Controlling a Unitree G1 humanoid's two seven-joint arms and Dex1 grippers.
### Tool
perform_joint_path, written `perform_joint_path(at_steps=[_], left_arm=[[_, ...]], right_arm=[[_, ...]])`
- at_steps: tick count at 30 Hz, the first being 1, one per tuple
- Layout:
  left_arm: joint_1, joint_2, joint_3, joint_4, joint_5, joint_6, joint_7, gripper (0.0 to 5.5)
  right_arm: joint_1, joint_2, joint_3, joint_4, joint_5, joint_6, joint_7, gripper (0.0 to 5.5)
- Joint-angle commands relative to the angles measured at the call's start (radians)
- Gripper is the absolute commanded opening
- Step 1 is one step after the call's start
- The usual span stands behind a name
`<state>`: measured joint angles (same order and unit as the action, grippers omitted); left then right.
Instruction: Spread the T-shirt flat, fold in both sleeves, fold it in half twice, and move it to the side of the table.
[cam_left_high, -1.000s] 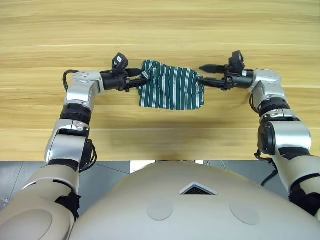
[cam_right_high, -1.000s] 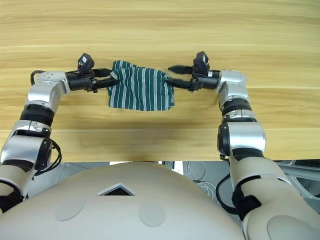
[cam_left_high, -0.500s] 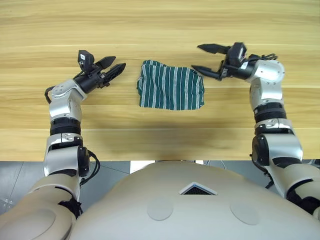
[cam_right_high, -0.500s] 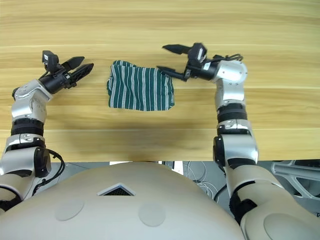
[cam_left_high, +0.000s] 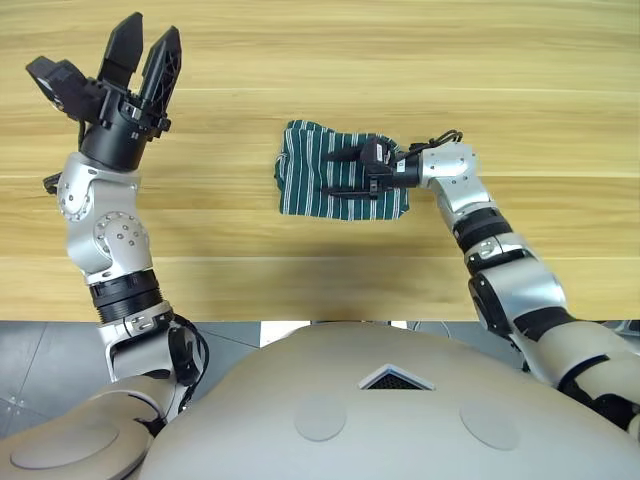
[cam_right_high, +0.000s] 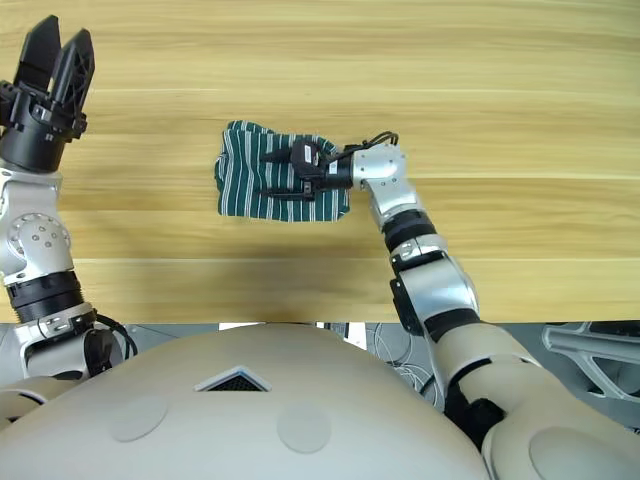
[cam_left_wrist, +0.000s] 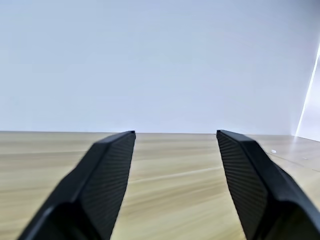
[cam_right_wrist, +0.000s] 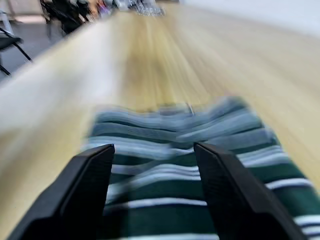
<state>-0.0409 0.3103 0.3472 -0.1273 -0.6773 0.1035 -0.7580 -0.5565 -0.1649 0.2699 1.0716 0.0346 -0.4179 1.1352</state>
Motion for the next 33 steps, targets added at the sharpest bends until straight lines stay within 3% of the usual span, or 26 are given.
perform_joint_path(at_steps=[1, 9, 22, 29, 33], left_arm=[[0.005, -0.009, -0.023, -0.006, -0.012, 0.021, 0.008, 2.89], [0.017, -0.014, -0.037, -0.001, -0.008, 0.013, 0.004, 2.89], [0.088, -0.046, -0.060, -0.109, 0.012, -0.043, 0.030, 2.89], [0.089, -0.054, -0.084, -0.078, 0.050, -0.087, 0.038, 2.89], [0.102, -0.069, -0.077, -0.070, 0.060, -0.126, 0.057, 2.89]], right_arm=[[-0.072, -0.018, -0.041, 0.166, -0.038, 0.033, -0.097, 2.97], [-0.050, -0.051, -0.070, 0.262, -0.095, 0.071, -0.130, 2.97], [0.088, -0.319, -0.357, 0.314, -0.051, 0.243, -0.946, 2.97], [0.104, -0.342, -0.410, 0.307, -0.084, 0.243, -1.016, 2.97], [0.063, -0.355, -0.424, 0.292, -0.099, 0.138, -1.059, 2.97]])
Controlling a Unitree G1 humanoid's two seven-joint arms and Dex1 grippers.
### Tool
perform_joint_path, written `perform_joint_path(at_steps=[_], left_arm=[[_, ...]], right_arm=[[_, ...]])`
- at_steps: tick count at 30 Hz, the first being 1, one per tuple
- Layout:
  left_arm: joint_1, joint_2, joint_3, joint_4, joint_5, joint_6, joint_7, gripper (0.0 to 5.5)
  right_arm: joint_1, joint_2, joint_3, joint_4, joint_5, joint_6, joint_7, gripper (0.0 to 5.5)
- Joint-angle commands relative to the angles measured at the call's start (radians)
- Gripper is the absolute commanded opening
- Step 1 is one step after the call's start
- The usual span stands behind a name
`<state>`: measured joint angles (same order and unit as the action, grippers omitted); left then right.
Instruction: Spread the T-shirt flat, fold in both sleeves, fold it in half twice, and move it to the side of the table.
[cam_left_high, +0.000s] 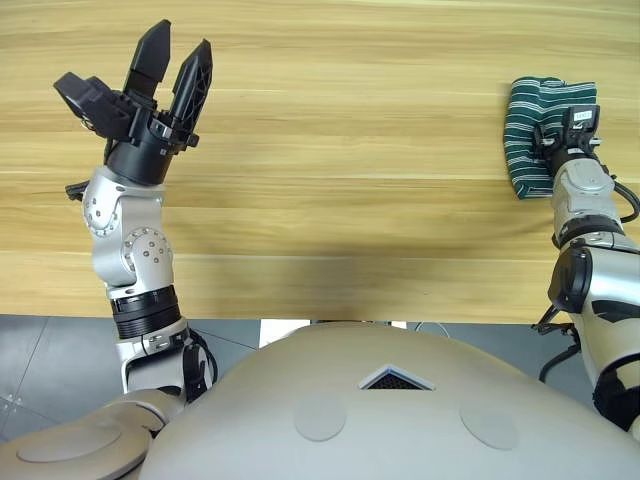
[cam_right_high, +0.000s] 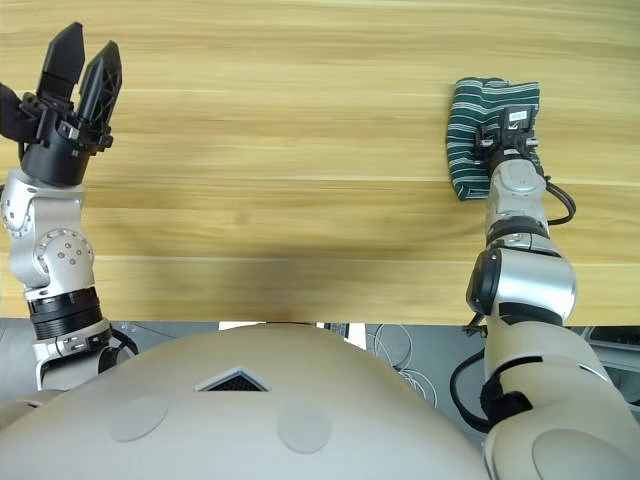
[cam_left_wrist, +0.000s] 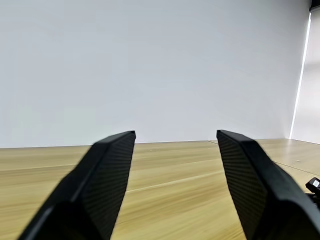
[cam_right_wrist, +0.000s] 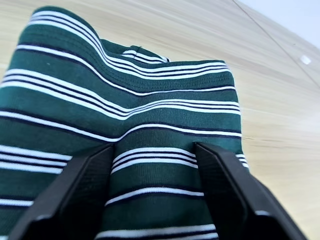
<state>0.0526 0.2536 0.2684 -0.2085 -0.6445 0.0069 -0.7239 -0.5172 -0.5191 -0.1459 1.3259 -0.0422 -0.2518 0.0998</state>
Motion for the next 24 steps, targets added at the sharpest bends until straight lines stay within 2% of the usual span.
perform_joint_path(at_steps=[1, 4, 7, 10, 15, 24], left_arm=[[0.004, -0.018, 0.003, 0.018, 0.038, -0.044, 0.033, 2.89], [-0.008, -0.039, 0.018, 0.047, 0.095, -0.116, 0.089, 2.89], [-0.006, -0.062, 0.038, 0.158, 0.216, -0.250, 0.166, 2.89], [-0.009, -0.068, 0.036, 0.305, 0.361, -0.400, 0.242, 2.89], [-0.044, -0.072, 0.007, 0.471, 0.487, -0.557, 0.330, 2.89], [-0.067, -0.046, -0.007, 0.544, 0.498, -0.637, 0.360, 2.89]], right_arm=[[0.008, -0.009, -0.016, 0.029, -0.022, -0.082, -0.033, 2.97], [-0.034, -0.014, -0.030, -0.010, -0.014, -0.275, -0.044, 2.97], [-0.046, 0.046, 0.001, -0.087, -0.033, -0.544, -0.040, 2.97], [-0.038, 0.093, 0.018, -0.113, -0.046, -0.670, -0.060, 2.97], [-0.027, 0.119, 0.007, -0.104, -0.032, -0.730, -0.051, 2.97], [-0.024, 0.143, -0.006, -0.091, -0.022, -0.737, -0.052, 2.97]])
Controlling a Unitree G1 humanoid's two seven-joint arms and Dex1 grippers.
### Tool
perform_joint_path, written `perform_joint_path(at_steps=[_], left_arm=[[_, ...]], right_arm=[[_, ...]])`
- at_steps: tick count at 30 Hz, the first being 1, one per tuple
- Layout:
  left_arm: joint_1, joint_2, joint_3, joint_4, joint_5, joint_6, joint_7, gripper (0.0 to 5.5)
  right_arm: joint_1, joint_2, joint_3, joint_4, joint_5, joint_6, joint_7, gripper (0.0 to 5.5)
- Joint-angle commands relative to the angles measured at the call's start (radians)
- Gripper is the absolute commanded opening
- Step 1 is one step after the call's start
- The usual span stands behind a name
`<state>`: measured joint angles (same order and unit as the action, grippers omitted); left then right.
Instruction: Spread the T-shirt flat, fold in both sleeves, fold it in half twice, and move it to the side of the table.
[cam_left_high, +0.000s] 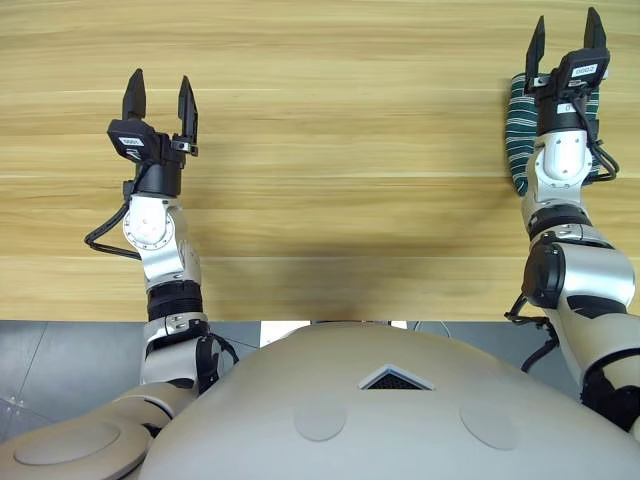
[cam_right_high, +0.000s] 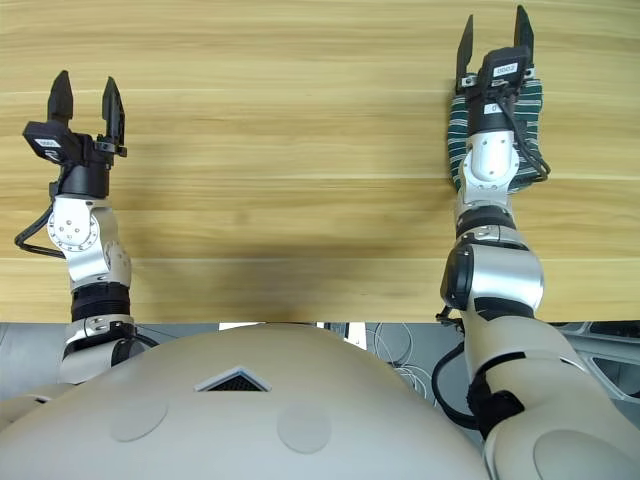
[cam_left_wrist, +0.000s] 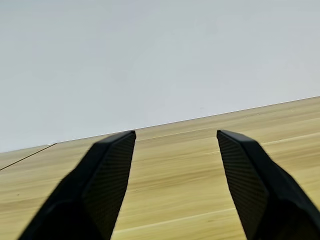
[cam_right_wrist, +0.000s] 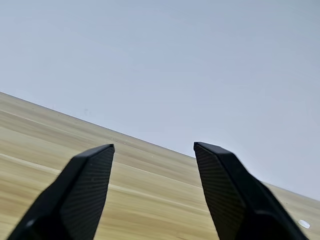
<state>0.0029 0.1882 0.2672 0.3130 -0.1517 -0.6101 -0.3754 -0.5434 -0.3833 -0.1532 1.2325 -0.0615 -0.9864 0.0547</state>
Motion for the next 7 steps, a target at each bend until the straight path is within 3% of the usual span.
perform_joint_path(at_steps=[1, 7], left_arm=[[-0.018, 0.022, -0.006, 0.027, 0.005, -0.024, 0.013, 2.89], [-0.021, 0.030, -0.011, 0.038, 0.001, -0.040, 0.017, 2.89]], right_arm=[[0.001, 0.009, 0.001, 0.003, -0.004, -0.003, -0.007, 2.97], [0.002, 0.010, 0.000, 0.003, -0.005, -0.008, -0.010, 2.97]])
